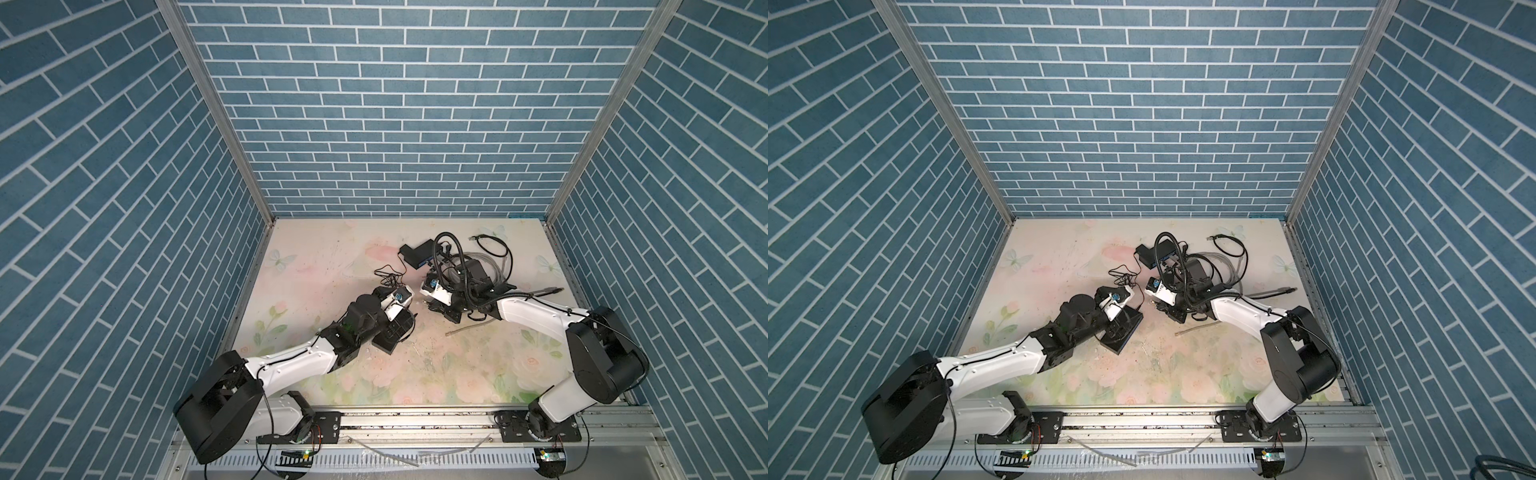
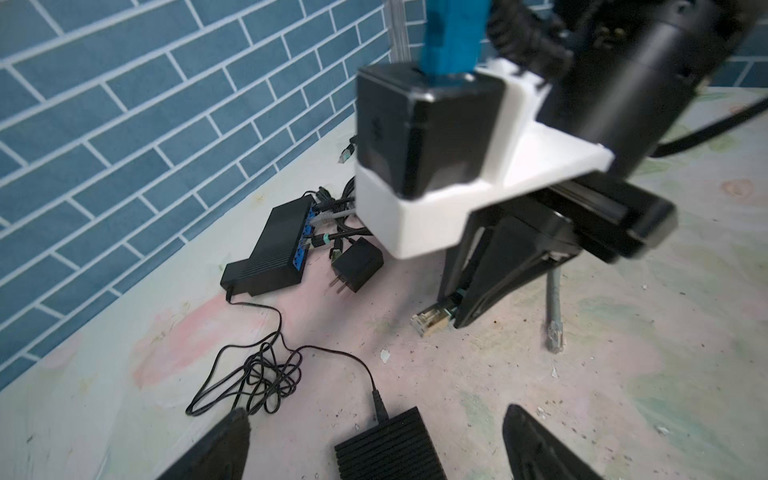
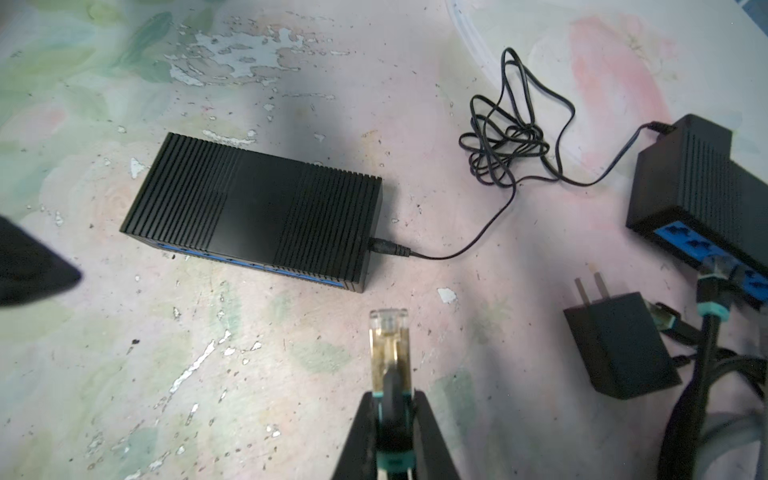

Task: Insert the plug into the switch port
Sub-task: 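Open the left gripper and withdraw it while right holds the plug upright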

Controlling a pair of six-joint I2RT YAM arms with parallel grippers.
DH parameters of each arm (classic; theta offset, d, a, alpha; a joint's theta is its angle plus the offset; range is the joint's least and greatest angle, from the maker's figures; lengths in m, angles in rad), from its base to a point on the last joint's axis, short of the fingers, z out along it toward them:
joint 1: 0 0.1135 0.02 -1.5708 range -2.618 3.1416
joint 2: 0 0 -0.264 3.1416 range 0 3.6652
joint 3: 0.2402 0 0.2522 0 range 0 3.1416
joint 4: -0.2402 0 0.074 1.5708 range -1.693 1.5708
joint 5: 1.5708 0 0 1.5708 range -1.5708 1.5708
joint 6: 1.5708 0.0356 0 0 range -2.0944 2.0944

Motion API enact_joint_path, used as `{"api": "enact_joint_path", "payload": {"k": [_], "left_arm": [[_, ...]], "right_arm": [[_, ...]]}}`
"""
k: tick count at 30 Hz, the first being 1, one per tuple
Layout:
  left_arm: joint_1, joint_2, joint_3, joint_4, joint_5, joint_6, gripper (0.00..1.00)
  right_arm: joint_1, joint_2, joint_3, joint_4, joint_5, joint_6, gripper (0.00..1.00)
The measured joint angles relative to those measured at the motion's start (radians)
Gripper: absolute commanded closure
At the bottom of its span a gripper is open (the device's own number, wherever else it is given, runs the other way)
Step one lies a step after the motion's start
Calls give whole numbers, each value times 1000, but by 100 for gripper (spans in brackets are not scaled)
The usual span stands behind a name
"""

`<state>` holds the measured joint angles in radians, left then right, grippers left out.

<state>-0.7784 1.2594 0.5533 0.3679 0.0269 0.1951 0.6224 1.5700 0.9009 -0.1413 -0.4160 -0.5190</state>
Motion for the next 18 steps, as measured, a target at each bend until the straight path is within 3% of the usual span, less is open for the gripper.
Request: {"api": "enact_joint_path", "payload": {"k": [9, 18], "left_arm": [[0, 2, 56, -333, -34, -207, 5], [-3, 46, 42, -402, -64, -330, 4]], "right_arm": [[46, -31, -40, -1, 136, 131, 100], [65, -34, -79, -5, 184, 198, 100]]}}
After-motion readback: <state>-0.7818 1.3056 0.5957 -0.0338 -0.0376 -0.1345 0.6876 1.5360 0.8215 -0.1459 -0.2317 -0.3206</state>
